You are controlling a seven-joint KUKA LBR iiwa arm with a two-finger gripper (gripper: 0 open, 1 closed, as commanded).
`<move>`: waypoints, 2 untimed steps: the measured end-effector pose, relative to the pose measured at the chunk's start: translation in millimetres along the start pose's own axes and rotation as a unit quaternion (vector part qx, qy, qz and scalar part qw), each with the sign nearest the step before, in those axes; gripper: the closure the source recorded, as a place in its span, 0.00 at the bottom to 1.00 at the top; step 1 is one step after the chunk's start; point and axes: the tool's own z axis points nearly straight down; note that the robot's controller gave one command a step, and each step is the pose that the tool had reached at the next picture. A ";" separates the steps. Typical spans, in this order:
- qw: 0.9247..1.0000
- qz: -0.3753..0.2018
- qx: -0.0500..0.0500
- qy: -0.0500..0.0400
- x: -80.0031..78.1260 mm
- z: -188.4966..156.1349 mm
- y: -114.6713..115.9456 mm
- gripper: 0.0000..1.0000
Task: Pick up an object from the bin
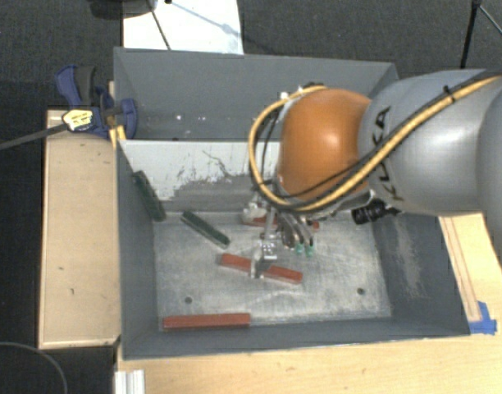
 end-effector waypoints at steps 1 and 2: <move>1.000 0.026 -0.001 -0.002 -16.1 102.7 -9.8 1.00; 1.000 0.027 -0.001 -0.002 -16.1 102.7 -9.8 1.00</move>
Offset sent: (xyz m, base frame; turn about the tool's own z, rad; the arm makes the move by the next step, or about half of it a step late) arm 0.0000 0.0000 0.0000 0.0000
